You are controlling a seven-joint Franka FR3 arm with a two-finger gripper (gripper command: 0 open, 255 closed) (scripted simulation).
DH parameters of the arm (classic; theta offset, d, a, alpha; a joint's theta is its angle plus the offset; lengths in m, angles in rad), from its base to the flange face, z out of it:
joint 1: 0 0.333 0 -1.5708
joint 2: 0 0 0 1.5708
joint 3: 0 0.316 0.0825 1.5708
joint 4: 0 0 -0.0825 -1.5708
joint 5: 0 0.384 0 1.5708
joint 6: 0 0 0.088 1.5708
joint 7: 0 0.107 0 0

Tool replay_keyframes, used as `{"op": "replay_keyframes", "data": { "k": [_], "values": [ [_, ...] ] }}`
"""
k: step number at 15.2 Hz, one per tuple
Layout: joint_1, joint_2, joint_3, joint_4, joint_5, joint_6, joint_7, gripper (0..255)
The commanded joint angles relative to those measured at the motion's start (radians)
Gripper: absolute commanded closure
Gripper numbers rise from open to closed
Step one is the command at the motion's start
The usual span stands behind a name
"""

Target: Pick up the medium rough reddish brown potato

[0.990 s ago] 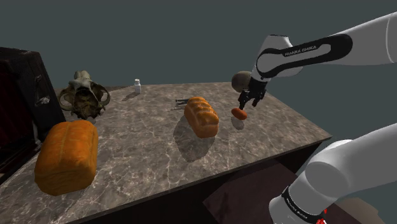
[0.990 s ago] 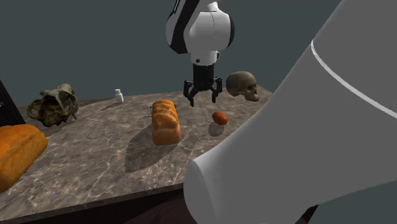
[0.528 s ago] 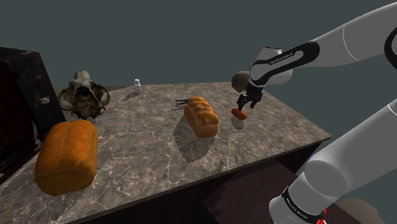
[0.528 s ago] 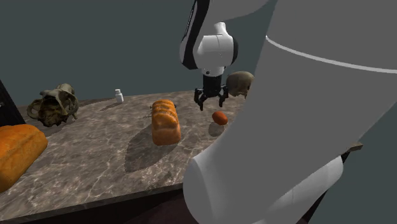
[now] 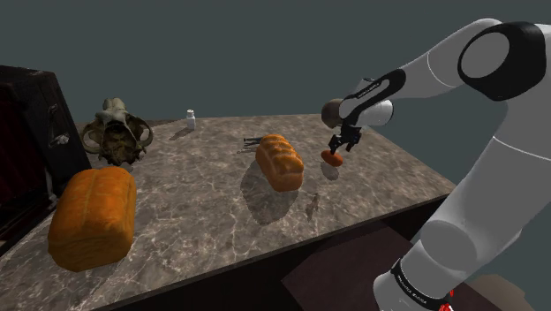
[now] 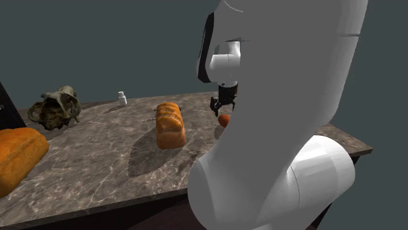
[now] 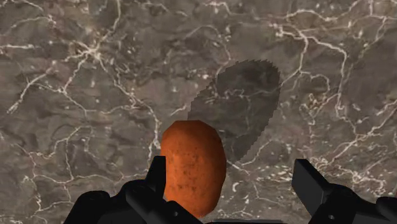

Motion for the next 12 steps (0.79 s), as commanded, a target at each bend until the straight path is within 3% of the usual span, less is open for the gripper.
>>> {"op": "replay_keyframes", "data": {
  "k": [1, 3, 12],
  "values": [
    [-0.017, 0.075, -0.003, 0.051, 0.036, 0.032, -0.036, 0],
    [-0.035, 0.127, 0.0, 0.09, 0.062, 0.051, -0.062, 0],
    [-0.053, 0.21, 0.024, 0.083, 0.105, 0.139, -0.091, 0]
  ]
}}
